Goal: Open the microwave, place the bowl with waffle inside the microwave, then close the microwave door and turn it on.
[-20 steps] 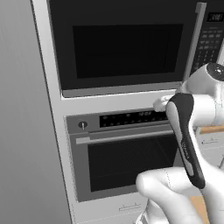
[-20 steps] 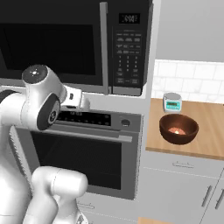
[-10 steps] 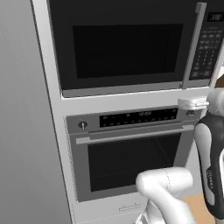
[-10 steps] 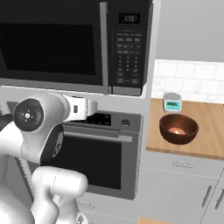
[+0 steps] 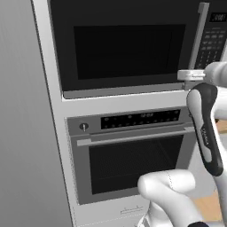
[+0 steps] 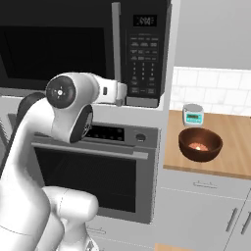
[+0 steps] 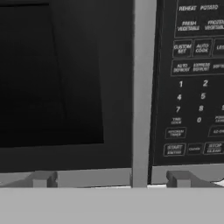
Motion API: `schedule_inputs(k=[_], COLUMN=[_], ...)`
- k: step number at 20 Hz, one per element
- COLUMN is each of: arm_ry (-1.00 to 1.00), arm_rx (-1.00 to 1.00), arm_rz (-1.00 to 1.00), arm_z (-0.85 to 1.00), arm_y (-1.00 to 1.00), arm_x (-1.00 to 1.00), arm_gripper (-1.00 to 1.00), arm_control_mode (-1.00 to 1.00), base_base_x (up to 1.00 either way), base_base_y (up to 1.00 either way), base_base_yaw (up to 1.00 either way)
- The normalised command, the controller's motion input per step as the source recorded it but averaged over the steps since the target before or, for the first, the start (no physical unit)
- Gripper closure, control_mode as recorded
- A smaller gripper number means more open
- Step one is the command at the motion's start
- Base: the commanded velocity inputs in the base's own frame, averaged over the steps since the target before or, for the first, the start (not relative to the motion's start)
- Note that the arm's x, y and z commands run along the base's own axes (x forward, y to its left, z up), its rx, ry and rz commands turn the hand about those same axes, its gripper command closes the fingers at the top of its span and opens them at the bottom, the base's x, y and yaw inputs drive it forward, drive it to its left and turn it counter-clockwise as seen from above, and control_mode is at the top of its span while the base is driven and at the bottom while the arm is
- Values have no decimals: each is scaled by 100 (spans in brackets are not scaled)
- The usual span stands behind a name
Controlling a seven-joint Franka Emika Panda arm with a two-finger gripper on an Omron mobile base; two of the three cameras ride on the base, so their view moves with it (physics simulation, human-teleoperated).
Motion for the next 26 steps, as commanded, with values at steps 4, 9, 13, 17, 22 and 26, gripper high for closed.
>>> schedule_inputs(k=[4, 9, 13, 17, 22, 26], arm_ry=[6, 0, 0, 0, 0, -1], arm_rx=[13, 0, 1, 0, 0, 0], arm_rz=[1, 0, 0, 0, 0, 0], arm_z=[10, 0, 0, 0, -1, -4], arm_y=[-79, -5, -13, -2, 0, 0], arm_x=[25, 24, 51, 45, 40, 18], arm_gripper=[-100, -100, -100, -100, -100, -100], arm_control_mode=[-100, -100, -100, -100, -100, -100], base_base_x=[0, 0, 0, 0, 0, 0], base_base_y=[0, 0, 0, 0, 0, 0], base_base_yaw=[0, 0, 0, 0, 0, 0])
